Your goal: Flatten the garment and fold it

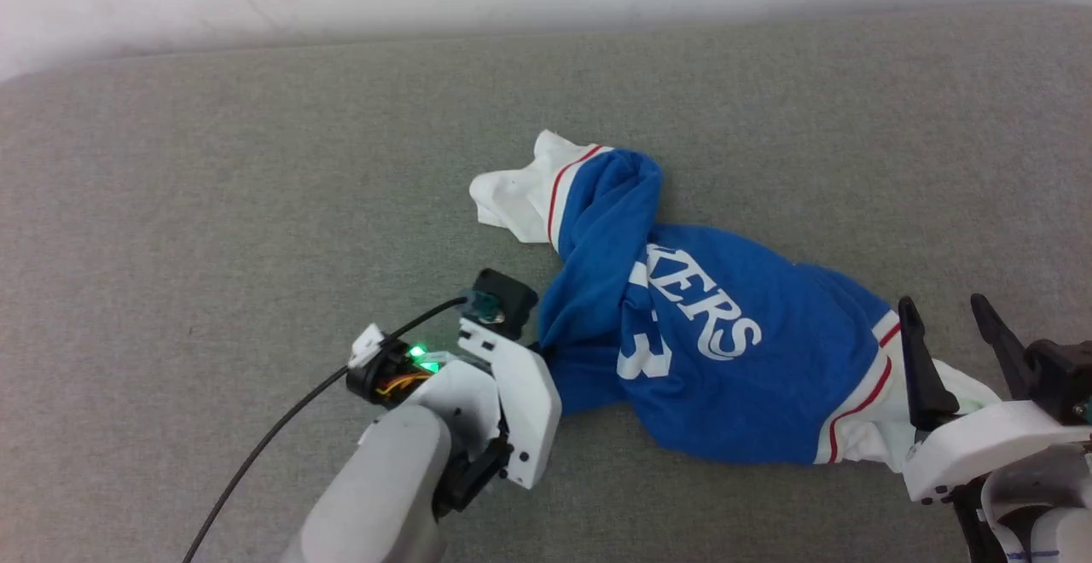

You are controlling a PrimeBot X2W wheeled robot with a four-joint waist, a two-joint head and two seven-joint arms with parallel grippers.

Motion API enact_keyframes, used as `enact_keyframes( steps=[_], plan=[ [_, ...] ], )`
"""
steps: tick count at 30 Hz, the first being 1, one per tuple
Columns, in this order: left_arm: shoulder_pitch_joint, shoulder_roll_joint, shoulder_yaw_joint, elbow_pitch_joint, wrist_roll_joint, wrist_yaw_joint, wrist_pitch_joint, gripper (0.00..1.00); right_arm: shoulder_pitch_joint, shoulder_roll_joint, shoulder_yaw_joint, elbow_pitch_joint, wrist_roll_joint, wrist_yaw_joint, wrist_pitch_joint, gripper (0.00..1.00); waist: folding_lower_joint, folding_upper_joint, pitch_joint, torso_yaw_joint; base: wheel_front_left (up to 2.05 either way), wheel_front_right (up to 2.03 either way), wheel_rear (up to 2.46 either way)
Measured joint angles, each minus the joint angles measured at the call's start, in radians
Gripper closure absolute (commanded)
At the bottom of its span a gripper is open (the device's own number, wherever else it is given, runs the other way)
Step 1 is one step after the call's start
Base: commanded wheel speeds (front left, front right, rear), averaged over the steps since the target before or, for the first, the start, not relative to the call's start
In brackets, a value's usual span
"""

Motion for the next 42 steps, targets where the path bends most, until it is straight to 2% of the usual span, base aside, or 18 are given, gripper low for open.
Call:
enact_keyframes(
  steps=[5, 8, 16, 21, 28, 29, 33, 36, 42],
  plan=[
    [0.056, 0.02, 0.051, -0.049, -0.022, 0.037, -0.082, 1.0, -0.002, 0.002, -0.005, 0.016, -0.002, 0.0, 0.001, 0.0, -0.0002, 0.0, -0.036, 0.025, 0.0, 0.0, 0.0],
    [0.11, 0.045, 0.1, -0.11, -0.04, 0.074, -0.111, 1.0, 0.005, 0.002, -0.006, 0.021, -0.005, 0.0, 0.005, 0.0, -0.0002, 0.0, -0.062, 0.049, 0.0, 0.0, 0.0],
    [0.328, 0.148, 0.214, -0.274, -0.081, 0.168, -0.098, 1.0, 0.035, 0.003, -0.002, 0.029, -0.006, 0.0, 0.018, 0.0, -0.0003, 0.0, -0.12, 0.133, 0.0, 0.0, 0.0],
    [0.456, 0.184, 0.236, -0.3, -0.106, 0.185, -0.055, 1.0, 0.042, 0.005, -0.002, 0.04, -0.006, 0.0, 0.026, 0.0, -0.0003, 0.0, -0.151, 0.178, 0.0, 0.0, 0.0],
    [0.536, 0.176, 0.209, -0.332, -0.154, 0.185, 0.015, 0.99, 0.053, 0.005, 0.0, 0.05, -0.006, 0.0, 0.035, 0.0, -0.0004, 0.0, -0.192, 0.213, 0.0, 0.0, 0.0],
    [0.536, 0.176, 0.206, -0.347, -0.152, 0.184, 0.01, 0.0, 0.053, 0.005, 0.001, 0.051, -0.006, 0.0, 0.035, 0.0, -0.0003, 0.0001, -0.196, 0.216, 0.0, 0.0, 0.0],
    [0.509, 0.177, 0.211, -0.406, -0.144, 0.182, -0.028, 0.0, 0.054, 0.006, 0.011, 0.055, 0.0, 0.0, 0.035, 0.0, -0.0003, 0.0, -0.207, 0.215, 0.0, 0.0, 0.0],
    [0.453, 0.187, 0.209, -0.459, -0.131, 0.162, -0.039, 0.0, 0.054, 0.006, 0.017, 0.059, 0.001, 0.0, 0.035, 0.0, -0.0002, 0.0, -0.207, 0.201, 0.0, 0.0, 0.0],
    [0.254, 0.218, 0.163, -0.509, -0.119, 0.072, 0.024, 0.0, 0.05, 0.006, 0.025, 0.062, 0.002, 0.0, 0.034, 0.0, -0.0002, 0.0, -0.187, 0.162, 0.0, 0.0, 0.0]
  ],
)
